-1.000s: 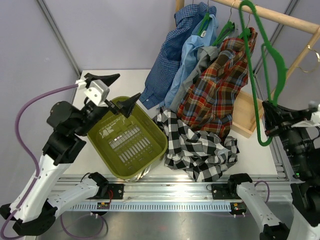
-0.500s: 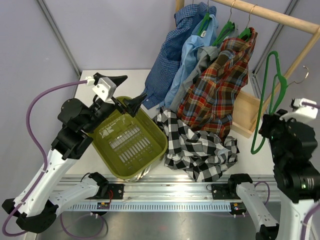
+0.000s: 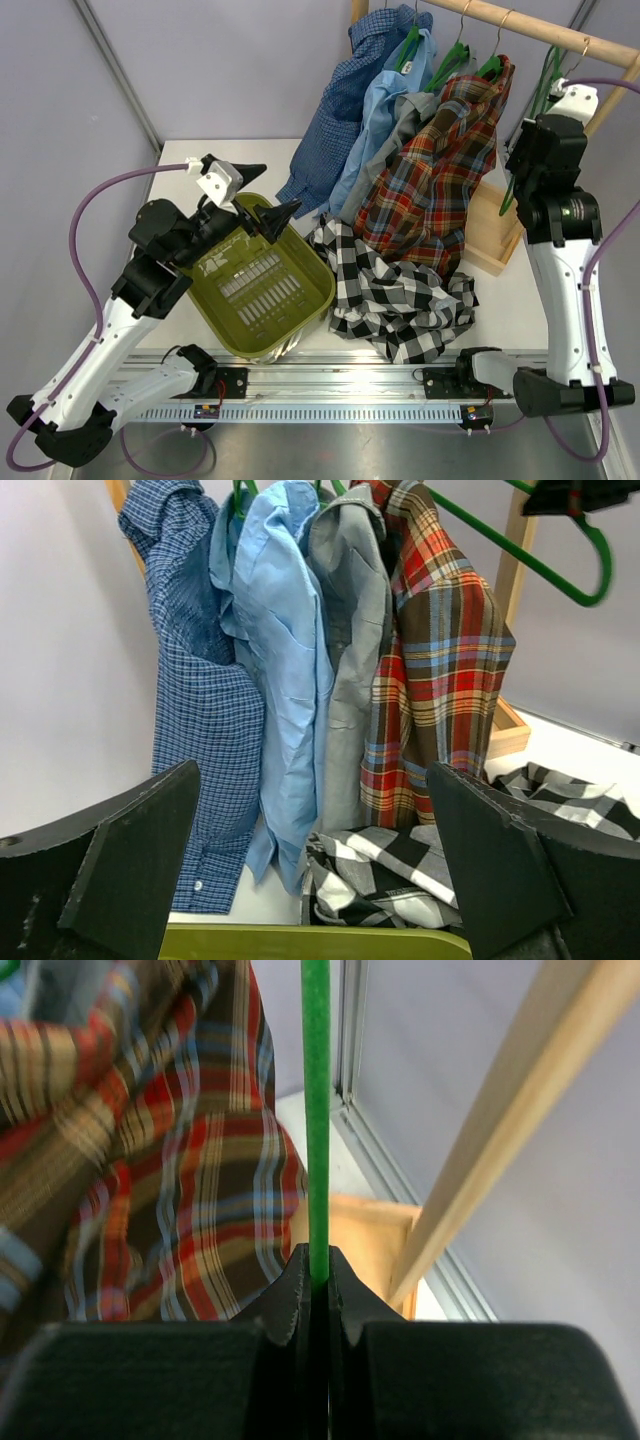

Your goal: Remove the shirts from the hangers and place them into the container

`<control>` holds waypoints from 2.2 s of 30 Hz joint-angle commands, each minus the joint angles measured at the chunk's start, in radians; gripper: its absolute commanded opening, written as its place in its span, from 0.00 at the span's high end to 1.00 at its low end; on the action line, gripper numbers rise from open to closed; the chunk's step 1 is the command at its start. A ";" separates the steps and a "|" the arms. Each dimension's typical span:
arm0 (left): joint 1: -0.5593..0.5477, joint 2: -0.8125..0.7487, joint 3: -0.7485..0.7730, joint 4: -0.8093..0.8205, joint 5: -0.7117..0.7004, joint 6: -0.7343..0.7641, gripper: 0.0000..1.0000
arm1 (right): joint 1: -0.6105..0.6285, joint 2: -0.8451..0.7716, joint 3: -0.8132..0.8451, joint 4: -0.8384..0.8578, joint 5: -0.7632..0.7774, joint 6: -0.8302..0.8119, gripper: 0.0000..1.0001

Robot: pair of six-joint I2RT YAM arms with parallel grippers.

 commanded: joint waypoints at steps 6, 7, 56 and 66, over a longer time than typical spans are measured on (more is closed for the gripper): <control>0.003 -0.034 -0.027 0.044 0.052 -0.037 0.01 | -0.053 0.148 0.272 0.071 0.006 0.006 1.00; 0.003 -0.039 -0.029 0.042 0.057 -0.040 0.01 | -0.091 0.180 0.295 0.055 -0.020 0.015 1.00; -0.575 0.380 0.087 -0.295 -0.132 0.321 0.01 | -0.217 -0.182 -0.162 -0.209 -0.829 -0.430 0.01; -0.609 0.696 0.083 -0.183 -0.287 0.446 0.07 | -0.217 -0.295 -0.266 -0.263 -0.887 -0.414 0.01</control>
